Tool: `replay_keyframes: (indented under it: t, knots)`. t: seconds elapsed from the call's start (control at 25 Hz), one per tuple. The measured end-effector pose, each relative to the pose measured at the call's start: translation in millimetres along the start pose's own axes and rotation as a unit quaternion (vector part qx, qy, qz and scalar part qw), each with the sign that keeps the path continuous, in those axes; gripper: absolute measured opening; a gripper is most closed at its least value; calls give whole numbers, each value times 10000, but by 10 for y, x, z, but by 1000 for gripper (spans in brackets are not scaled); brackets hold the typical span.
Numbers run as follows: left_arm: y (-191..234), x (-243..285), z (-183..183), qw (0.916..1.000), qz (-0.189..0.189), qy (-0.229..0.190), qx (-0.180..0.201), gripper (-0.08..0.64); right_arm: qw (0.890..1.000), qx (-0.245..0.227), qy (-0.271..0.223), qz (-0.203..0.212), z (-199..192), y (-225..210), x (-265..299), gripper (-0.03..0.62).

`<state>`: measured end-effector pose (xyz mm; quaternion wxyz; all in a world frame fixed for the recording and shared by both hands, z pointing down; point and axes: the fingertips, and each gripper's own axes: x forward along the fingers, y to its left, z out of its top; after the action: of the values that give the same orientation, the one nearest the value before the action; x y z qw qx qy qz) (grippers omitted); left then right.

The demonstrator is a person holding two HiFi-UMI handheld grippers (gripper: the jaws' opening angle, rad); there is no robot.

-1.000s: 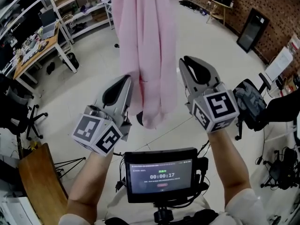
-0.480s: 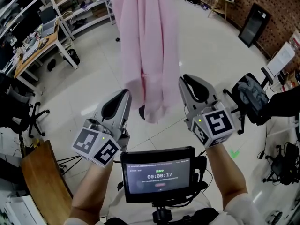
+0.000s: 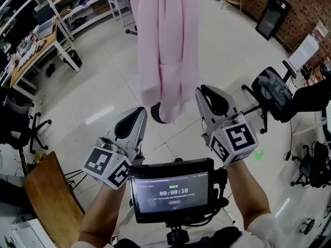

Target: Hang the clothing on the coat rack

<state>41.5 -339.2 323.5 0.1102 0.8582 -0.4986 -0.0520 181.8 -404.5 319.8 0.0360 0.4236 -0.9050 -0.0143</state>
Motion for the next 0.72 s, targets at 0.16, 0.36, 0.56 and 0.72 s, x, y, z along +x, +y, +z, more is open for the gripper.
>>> replay_keyframes:
  t: [0.16,0.36,0.56,0.72]
  knots:
    - [-76,-197,-21,9997,-193,7,-132,5,10000,-23,41,-30,-5,200,-115,60]
    - [-150,-439,-32,9993,-316,-17,-206,5,9999,-81,56,-82,25,440,-287,60]
    - [-251,-638,-85,9990,-395,-17,-222,5,9998,-69,105,-137,-10,632,-513,30]
    - [-330,-789,-143,9984,-523,4,-230,5,9997,-52,157,-179,-36,801,-686,19]
